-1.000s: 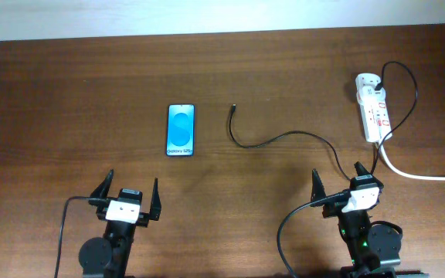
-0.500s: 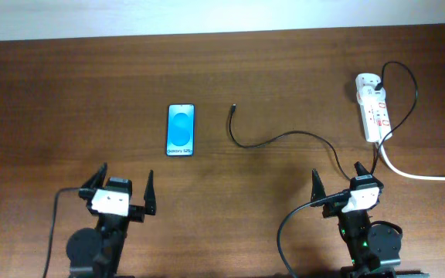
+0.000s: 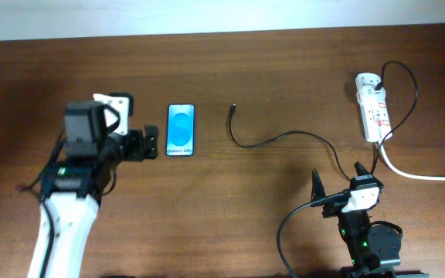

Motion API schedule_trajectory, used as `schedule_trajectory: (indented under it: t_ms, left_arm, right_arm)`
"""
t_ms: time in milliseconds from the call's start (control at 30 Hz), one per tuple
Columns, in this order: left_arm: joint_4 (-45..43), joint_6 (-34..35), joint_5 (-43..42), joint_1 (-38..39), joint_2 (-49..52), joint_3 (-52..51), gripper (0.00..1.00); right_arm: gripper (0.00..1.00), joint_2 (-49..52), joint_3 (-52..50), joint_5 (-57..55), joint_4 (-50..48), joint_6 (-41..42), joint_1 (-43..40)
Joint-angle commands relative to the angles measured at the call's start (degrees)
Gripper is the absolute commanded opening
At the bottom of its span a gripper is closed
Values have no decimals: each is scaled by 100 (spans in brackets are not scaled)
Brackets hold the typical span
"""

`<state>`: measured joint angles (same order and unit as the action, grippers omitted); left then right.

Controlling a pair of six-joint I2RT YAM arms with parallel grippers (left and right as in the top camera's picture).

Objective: Plug charger to phone and switch on socket
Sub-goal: 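Move the left gripper over the phone and grasp its top edge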

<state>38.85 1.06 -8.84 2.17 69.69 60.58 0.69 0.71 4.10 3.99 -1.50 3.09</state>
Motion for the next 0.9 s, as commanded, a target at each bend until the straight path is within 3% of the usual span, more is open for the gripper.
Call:
schedule_trajectory:
  t_ms: [0, 100, 200, 300, 400, 500, 667, 867]
  left_arm:
    - [68, 409, -997, 83, 612, 146, 99]
    - [37, 413, -1394, 81, 946, 146, 99]
    - [-413, 1113, -1506, 83, 1300, 267, 99]
    - [328, 1108, -1537, 192, 2232, 1558, 99]
    - [1539, 1106, -369, 629, 3141, 3222, 99]
    - [2197, 1113, 85, 763, 3939, 4430, 99]
    - [2098, 1134, 1172, 1132, 4903, 4581, 99]
    - [1950, 1161, 1250, 1456, 5737, 4542, 99]
  right_arm:
    - [98, -37, -39, 33, 9, 42, 33]
    - [98, -37, -39, 33, 9, 42, 33]
    - [98, -39, -39, 33, 9, 44, 33]
    - [98, -39, -39, 33, 9, 44, 33]
    - [98, -37, -39, 33, 9, 44, 33]
    - [98, -37, -39, 33, 9, 44, 33]
    - [98, -39, -39, 33, 9, 42, 33]
    - [98, -39, -39, 33, 9, 44, 33]
